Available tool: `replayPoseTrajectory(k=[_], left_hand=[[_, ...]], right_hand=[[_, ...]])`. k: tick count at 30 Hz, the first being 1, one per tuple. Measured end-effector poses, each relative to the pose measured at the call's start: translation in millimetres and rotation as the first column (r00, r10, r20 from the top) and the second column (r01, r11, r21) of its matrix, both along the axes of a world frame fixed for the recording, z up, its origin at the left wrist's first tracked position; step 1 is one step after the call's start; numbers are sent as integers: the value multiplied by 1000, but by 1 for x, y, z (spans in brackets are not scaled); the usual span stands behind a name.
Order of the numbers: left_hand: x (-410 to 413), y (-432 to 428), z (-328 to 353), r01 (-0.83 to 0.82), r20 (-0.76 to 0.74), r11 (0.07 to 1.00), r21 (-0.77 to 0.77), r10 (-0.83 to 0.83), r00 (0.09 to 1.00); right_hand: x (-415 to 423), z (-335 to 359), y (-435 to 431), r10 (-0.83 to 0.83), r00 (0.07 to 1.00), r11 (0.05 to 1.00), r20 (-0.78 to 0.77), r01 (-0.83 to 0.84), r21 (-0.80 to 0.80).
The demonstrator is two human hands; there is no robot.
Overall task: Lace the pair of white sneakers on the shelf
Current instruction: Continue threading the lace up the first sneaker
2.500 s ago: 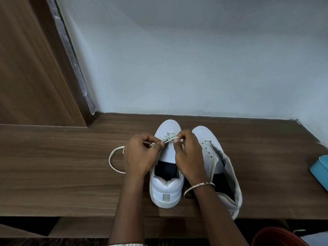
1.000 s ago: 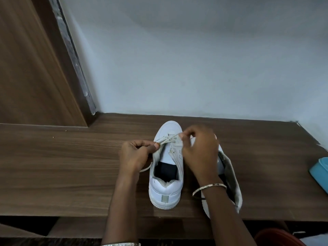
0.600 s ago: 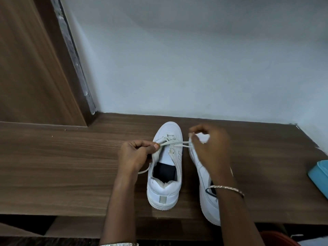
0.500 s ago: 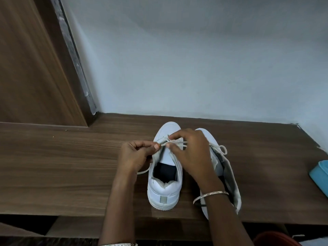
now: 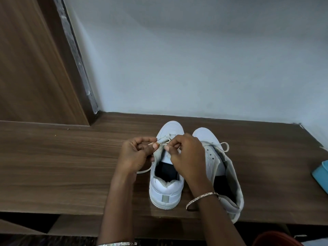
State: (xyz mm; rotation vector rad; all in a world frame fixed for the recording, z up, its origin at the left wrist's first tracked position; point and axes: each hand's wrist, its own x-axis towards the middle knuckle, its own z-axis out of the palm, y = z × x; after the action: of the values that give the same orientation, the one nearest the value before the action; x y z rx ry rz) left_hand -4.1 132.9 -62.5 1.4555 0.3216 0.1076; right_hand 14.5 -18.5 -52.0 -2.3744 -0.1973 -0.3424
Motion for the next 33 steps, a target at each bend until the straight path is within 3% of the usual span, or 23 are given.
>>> replayPoseTrajectory(k=[5,10,13,17,19,21,23,26,30,33], left_hand=[[1,-1,0,-20,-10,1000,-11,20,1000],[0,-3,3,-11,-26,1000,-25,11,1000],[0,-7,6,20,-32,1000,18,-20,999],[3,-12,6,-54,69,982,184,42,997],[6,-17,6,-138,178,919,369,76,981],[9,-27,8,-165,274,800,576,1,962],[9,-39,8,-125,238,642,756,-92,967],[10,-44,4,-107,156,445,889,-75,985],[11,-38,-1,-112,159,433,895,-74,984],[10,-40,0,-124,174,554,823,-37,984]], right_hand=[[12,15,-42,-290,956,920,53,263,291],[19,19,-75,-213,970,934,-118,238,268],[15,22,-68,-135,981,979,-140,154,136],[10,22,-54,-77,989,995,-123,85,59],[8,24,-46,-63,992,991,-109,76,112],[7,25,-39,-45,989,991,-138,61,116],[6,22,-35,-22,983,997,-182,34,62],[4,22,-35,43,974,998,-223,-52,-33],[4,17,-38,97,982,973,-164,-128,-190],[4,12,-30,92,996,976,-16,-94,-198]])
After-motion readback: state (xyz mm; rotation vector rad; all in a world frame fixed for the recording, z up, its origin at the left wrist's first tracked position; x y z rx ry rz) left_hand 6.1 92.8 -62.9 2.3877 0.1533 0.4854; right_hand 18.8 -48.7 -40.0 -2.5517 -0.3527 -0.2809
